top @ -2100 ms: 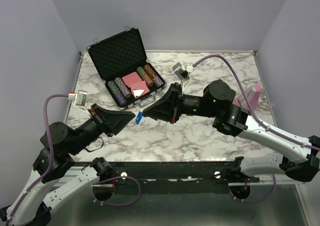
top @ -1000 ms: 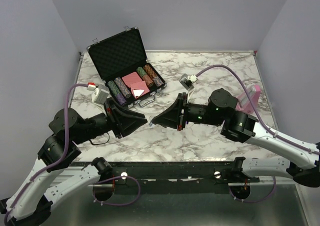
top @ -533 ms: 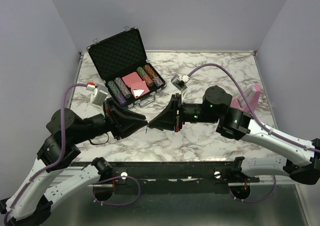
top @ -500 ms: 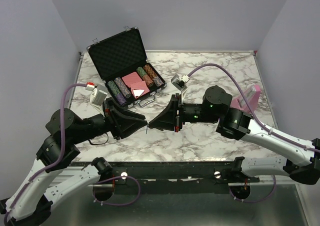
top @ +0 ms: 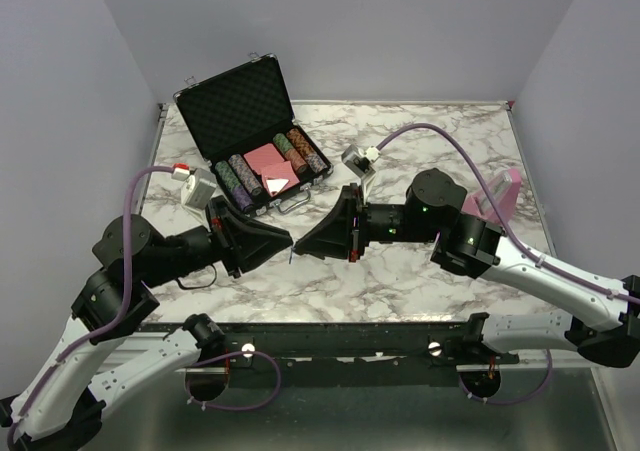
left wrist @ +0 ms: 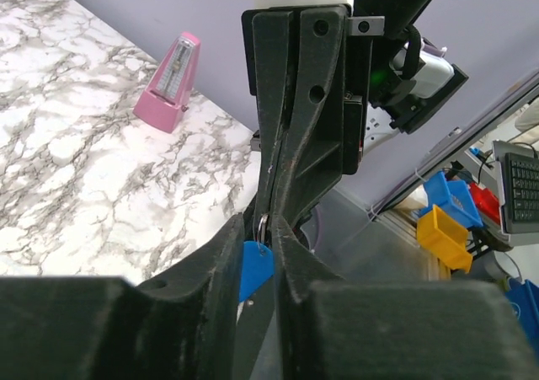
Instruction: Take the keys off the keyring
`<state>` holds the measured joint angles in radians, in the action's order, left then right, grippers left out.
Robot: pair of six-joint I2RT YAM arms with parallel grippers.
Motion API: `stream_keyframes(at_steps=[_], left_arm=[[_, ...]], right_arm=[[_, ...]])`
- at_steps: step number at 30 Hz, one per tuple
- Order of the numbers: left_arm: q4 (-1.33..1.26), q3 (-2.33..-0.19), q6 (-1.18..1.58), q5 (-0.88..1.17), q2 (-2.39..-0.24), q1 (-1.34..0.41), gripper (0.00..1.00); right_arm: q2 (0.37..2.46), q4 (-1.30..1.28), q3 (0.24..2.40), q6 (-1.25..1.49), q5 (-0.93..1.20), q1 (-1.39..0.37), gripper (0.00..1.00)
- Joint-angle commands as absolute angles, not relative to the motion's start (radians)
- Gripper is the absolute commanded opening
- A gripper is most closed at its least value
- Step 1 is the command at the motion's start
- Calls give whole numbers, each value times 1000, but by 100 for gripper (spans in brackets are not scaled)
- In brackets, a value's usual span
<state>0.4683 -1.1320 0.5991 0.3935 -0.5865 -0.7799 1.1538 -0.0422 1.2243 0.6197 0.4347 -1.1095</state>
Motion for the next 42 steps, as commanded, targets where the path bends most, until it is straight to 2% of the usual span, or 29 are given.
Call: stream_keyframes(at_steps=[1, 5, 10, 13, 20, 33, 35, 38, 40, 42], left_arm=[[480, -1124, 584, 394, -601, -776, 24], [491, -1129, 577, 411, -604, -776, 13], [500, -1149, 555, 485, -621, -776, 8], [521, -1167, 526, 546, -640, -776, 0], [667, -1262, 417, 650, -718, -776, 0], [865, -1376, 313, 733, -821, -776, 0], [873, -1390, 328, 681, -821, -776, 22], [827, -1401, 400, 576, -792, -776, 62], [764, -1388, 451, 517, -752, -776, 72], [686, -1347, 485, 465, -698, -776, 77]], right_arm=[[1161, 23, 1250, 623, 482, -1114, 1], [1169, 41, 1247, 630, 518, -1112, 1], [1169, 67, 1236, 630, 544, -1114, 1], [1173, 78, 1238, 627, 584, -1114, 1], [1209, 22, 1285, 577, 690, -1112, 1], [1295, -285, 1445, 433, 747, -1112, 1], [1286, -295, 1437, 426, 723, -1114, 1], [1255, -252, 1388, 446, 674, -1112, 1], [1229, -191, 1336, 483, 631, -1112, 1], [1200, -106, 1278, 546, 574, -1112, 1]])
